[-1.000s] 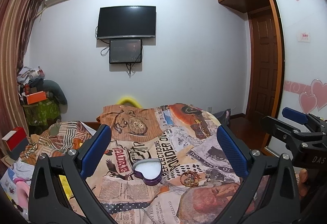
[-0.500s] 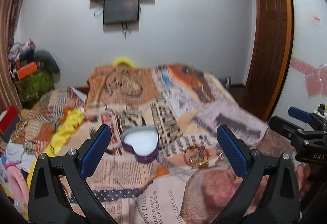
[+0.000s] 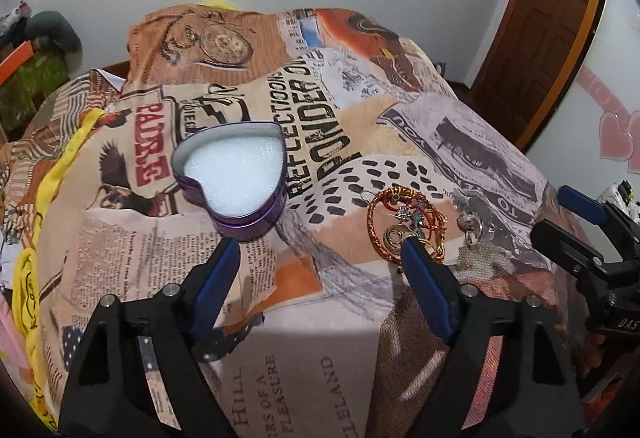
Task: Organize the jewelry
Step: 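Move both tools down toward the jewelry pile beside the purple heart tin, then grasp the gold-red beaded bracelet with the left tool while the right tool grasps a silver ring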
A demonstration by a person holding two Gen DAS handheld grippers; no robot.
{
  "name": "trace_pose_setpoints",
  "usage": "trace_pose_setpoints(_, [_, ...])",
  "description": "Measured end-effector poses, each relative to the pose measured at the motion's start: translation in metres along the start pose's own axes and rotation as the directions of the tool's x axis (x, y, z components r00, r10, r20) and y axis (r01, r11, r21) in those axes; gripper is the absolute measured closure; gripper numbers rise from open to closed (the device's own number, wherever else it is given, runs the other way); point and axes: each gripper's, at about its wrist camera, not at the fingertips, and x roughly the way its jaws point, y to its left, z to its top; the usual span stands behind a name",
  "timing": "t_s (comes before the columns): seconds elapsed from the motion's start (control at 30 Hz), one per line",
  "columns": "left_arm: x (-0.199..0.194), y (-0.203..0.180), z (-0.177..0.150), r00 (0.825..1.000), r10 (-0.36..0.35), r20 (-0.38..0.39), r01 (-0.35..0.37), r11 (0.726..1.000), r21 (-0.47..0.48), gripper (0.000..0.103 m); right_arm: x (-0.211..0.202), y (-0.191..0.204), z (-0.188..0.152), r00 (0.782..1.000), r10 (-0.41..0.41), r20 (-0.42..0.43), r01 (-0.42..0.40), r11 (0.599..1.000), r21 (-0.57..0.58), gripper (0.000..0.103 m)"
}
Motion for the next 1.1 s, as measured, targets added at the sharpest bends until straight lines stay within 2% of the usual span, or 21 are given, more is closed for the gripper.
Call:
trace_pose_setpoints(0.13, [0.003, -0.007, 0.007, 1.0, -0.02, -0.006, 0.02, 0.999, 0.03, 0.033, 0.01, 0.004, 0.004, 0.997, 0.075, -0.029, -0.075, 0.997, -0.009, 0.018])
trace_pose_setpoints(0.23, [0.007, -0.01, 0.014, 0.999, -0.038, -0.011, 0.038, 0.998, 0.045, 0.04, 0.021, 0.008, 0.009, 0.993, 0.101, -0.059, -0.102, 0.995, -0.016, 0.029])
trace_pose_setpoints(0.3, [0.012, -0.012, 0.017, 0.998, -0.052, -0.025, 0.053, 0.997, 0.053, 0.052, 0.029, 0.009, 0.011, 0.989, 0.117, -0.086, -0.119, 0.993, -0.018, 0.038])
trace_pose_setpoints(0.4, [0.022, -0.011, 0.02, 0.995, -0.078, -0.057, 0.081, 0.995, 0.052, 0.067, 0.037, 0.012, 0.013, 0.982, 0.145, -0.118, -0.148, 0.989, -0.022, 0.046])
trace_pose_setpoints(0.6, [0.028, -0.005, 0.021, 0.99, -0.114, -0.083, 0.117, 0.993, 0.029, 0.072, 0.049, 0.017, 0.008, 0.971, 0.162, -0.175, -0.173, 0.984, -0.048, 0.058])
trace_pose_setpoints(0.73, [0.029, -0.007, 0.02, 0.991, -0.096, -0.089, 0.101, 0.993, 0.053, 0.079, 0.052, 0.02, 0.007, 0.97, 0.158, -0.186, -0.172, 0.983, -0.06, 0.063])
trace_pose_setpoints(0.87, [0.031, -0.015, 0.019, 0.994, -0.064, -0.09, 0.073, 0.992, 0.107, 0.083, 0.054, 0.019, 0.008, 0.969, 0.155, -0.192, -0.17, 0.983, -0.066, 0.073])
trace_pose_setpoints(0.9, [0.031, -0.016, 0.018, 0.994, -0.057, -0.089, 0.068, 0.991, 0.117, 0.085, 0.055, 0.019, 0.008, 0.969, 0.154, -0.193, -0.17, 0.983, -0.067, 0.079])
trace_pose_setpoints(0.93, [0.031, -0.017, 0.018, 0.995, -0.053, -0.088, 0.064, 0.99, 0.123, 0.086, 0.055, 0.018, 0.008, 0.969, 0.154, -0.192, -0.17, 0.983, -0.066, 0.081])
trace_pose_setpoints(1.0, [0.031, -0.017, 0.018, 0.993, -0.061, -0.097, 0.073, 0.99, 0.119, 0.095, 0.055, 0.017, 0.008, 0.969, 0.158, -0.191, -0.172, 0.983, -0.06, 0.088])
trace_pose_setpoints(1.1, [0.03, -0.015, 0.018, 0.989, -0.092, -0.12, 0.104, 0.99, 0.1, 0.102, 0.053, 0.014, 0.009, 0.967, 0.169, -0.189, -0.18, 0.983, -0.042, 0.088])
